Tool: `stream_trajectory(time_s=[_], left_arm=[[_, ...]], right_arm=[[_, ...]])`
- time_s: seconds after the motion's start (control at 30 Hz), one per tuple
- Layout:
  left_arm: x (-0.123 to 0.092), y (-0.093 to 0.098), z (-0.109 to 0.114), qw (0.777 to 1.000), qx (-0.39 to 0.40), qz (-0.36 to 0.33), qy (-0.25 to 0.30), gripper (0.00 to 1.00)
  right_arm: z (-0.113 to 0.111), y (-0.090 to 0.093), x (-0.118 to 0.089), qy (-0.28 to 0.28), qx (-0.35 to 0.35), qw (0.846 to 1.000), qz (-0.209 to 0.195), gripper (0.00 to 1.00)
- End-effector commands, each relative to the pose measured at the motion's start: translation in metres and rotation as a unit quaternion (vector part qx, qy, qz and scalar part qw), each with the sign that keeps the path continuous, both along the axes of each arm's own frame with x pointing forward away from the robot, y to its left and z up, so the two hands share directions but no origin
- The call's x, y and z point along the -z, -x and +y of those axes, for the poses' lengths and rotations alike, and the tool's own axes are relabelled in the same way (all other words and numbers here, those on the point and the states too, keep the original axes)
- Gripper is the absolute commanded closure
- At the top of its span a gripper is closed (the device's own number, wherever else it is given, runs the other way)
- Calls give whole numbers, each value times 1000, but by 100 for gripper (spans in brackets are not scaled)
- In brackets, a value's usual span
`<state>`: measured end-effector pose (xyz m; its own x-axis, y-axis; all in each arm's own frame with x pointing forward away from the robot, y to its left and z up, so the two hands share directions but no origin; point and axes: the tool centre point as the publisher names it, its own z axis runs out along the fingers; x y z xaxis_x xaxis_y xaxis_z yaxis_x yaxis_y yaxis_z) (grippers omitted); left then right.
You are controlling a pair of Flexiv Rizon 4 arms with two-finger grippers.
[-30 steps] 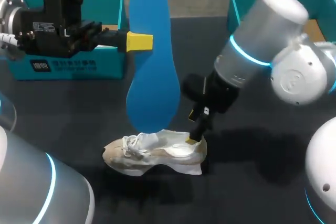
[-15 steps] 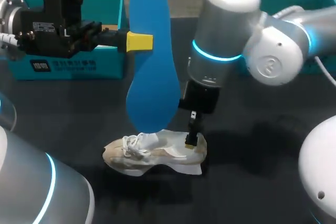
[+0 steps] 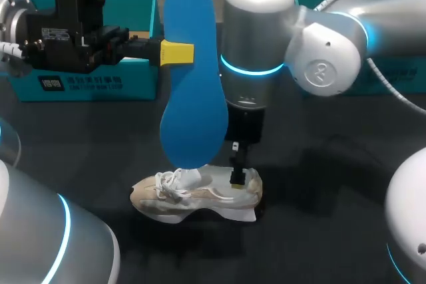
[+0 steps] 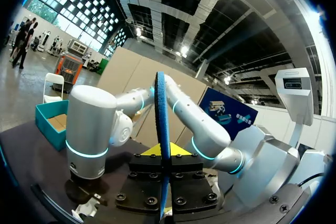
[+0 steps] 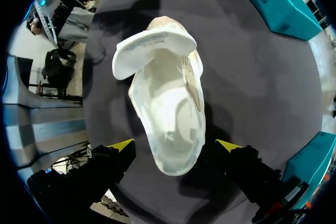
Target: Take the shoe out of the shoebox, open the shoe tongue, remove and reinsert the insole, then place the shoe into the shoebox
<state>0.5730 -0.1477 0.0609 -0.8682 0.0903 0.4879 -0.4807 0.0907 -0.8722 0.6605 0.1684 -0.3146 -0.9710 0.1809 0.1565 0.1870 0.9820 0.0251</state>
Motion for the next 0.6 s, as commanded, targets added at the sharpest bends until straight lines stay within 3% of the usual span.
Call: stream_trajectory(time_s=[0.03,0.33,0.6], left_arm=[[1,1,0,1000,0,0,-1,100],[1,1,0,1000,0,0,-1,100],[1,1,0,1000,0,0,-1,100]], right_arm=[[2,-2,-3,4,-6,1000,-1,0],[10,-21,-10,14,-29,999,-24,0],[24,-44,9,24,-46,998,-42,0]])
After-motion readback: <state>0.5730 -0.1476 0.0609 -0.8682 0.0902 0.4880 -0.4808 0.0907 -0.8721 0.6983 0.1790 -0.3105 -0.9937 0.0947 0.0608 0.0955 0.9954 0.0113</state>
